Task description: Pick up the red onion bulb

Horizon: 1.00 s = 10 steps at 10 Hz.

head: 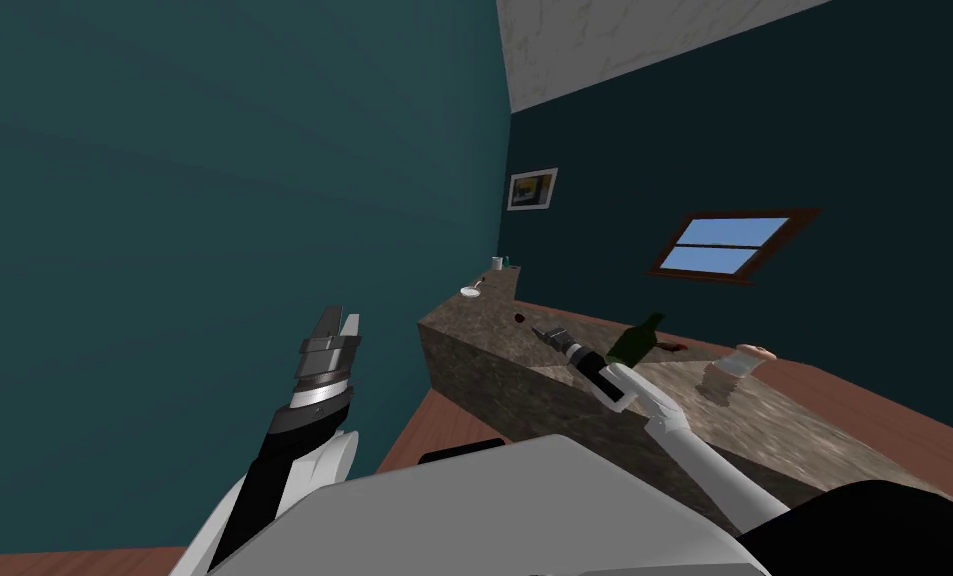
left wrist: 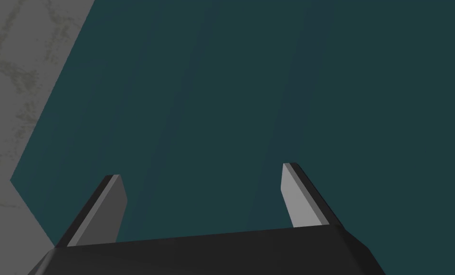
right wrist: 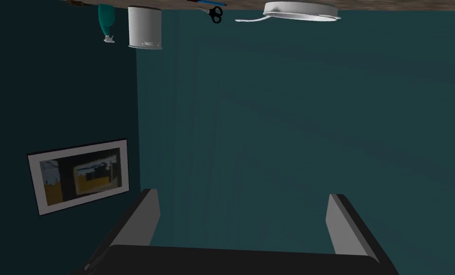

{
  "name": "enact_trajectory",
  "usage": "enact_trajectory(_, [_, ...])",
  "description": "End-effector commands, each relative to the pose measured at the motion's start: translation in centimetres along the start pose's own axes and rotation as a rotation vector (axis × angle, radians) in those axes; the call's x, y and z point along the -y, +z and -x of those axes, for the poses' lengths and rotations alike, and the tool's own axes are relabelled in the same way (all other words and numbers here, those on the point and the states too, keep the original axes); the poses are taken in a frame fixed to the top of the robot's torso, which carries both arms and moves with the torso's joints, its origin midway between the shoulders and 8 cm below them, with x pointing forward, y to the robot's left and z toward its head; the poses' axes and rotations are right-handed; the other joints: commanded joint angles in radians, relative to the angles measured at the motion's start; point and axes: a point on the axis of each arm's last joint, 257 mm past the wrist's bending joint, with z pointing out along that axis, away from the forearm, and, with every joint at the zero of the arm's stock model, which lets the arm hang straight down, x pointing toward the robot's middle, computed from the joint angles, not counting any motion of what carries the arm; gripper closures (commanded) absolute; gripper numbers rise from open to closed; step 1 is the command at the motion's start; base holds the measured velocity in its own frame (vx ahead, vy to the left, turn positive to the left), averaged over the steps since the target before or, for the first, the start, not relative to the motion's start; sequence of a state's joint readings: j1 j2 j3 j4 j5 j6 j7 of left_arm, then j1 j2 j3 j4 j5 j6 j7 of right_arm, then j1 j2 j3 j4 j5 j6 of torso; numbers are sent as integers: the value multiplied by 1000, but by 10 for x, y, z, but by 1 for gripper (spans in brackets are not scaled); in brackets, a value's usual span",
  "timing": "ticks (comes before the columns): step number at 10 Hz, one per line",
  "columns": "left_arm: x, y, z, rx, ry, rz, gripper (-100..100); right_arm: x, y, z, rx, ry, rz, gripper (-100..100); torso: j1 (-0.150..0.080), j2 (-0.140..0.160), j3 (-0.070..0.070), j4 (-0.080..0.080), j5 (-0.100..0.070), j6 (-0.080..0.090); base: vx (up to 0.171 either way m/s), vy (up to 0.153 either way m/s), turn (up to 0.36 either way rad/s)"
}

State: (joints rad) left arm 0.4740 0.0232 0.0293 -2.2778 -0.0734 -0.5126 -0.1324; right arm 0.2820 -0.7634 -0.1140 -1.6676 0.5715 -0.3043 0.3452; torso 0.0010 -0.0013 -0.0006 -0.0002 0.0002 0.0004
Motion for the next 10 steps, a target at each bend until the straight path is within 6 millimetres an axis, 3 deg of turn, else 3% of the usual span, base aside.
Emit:
enact_trajectory(1, [0,0,0,0,0,0,0,11,1,-6,-26,-39,-8,-100,0,0,0,0,0,0,13,30,86])
enact_trajectory(3, [0,0,0,0,0,0,0,27,-2,-17,-72,-106,-18,-100,0,0,0,0,0,0,20,36,122])
enact_trajectory(7, [0,0,0,0,0,0,0,88,-20,-56,-248,-349,-49,-100,1,-4,-2,-1,0,0,66,54,216])
enact_trajectory(10, [0,0,0,0,0,0,0,108,-29,-68,-302,-399,-65,-100,0,-3,-2,-1,0,0,55,39,94])
